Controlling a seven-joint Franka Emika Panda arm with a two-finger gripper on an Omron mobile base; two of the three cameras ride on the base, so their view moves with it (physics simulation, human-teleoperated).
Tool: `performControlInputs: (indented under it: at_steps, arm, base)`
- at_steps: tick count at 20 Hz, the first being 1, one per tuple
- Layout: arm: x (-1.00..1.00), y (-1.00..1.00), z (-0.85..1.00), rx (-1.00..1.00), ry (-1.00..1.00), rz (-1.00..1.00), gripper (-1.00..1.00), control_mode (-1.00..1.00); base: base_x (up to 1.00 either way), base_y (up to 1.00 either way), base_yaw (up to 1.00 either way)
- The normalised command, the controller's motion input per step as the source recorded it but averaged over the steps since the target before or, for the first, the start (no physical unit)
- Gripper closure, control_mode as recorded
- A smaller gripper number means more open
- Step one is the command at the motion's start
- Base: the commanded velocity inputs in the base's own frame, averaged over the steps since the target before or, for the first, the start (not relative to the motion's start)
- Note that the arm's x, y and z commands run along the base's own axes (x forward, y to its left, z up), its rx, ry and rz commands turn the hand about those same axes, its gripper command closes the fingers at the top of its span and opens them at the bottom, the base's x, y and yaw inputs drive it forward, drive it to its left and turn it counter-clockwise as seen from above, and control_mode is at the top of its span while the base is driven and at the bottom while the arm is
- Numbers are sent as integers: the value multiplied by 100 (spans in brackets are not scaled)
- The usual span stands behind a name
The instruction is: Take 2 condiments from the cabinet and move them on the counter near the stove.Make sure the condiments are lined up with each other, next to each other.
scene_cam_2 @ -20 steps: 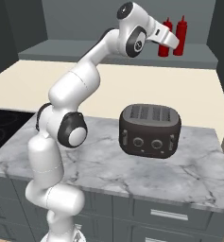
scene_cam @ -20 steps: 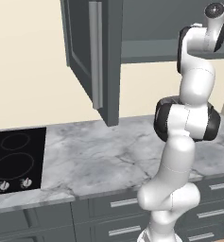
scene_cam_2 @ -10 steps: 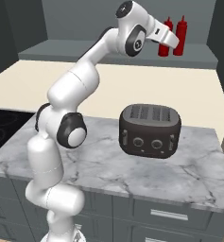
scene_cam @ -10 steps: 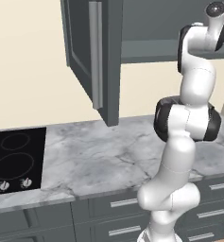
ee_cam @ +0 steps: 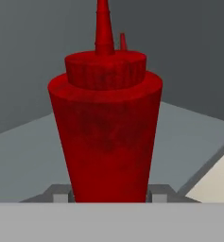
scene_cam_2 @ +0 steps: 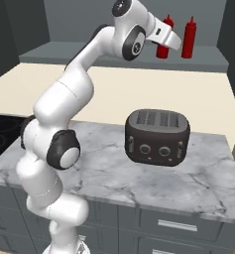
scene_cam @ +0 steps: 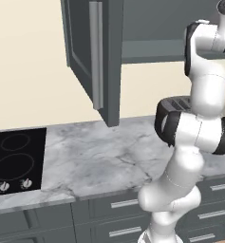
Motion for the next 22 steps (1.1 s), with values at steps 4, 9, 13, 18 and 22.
performControlInputs:
  at_steps: [4,9,13,18,22]
  arm:
    - [-78,27,-1,-4,-5,18,100,-100]
    - [-98,31,4,-4,-1,22,100,-100]
    - [-100,44,15,-7,0,30,100,-100]
    - [-100,47,14,-8,0,37,100,-100]
    - [-100,63,4,-2,-1,27,100,-100]
  base:
    - [0,0,0]
    - [0,0,0]
    - [0,0,0]
    - [0,0,0]
    - [0,0,0]
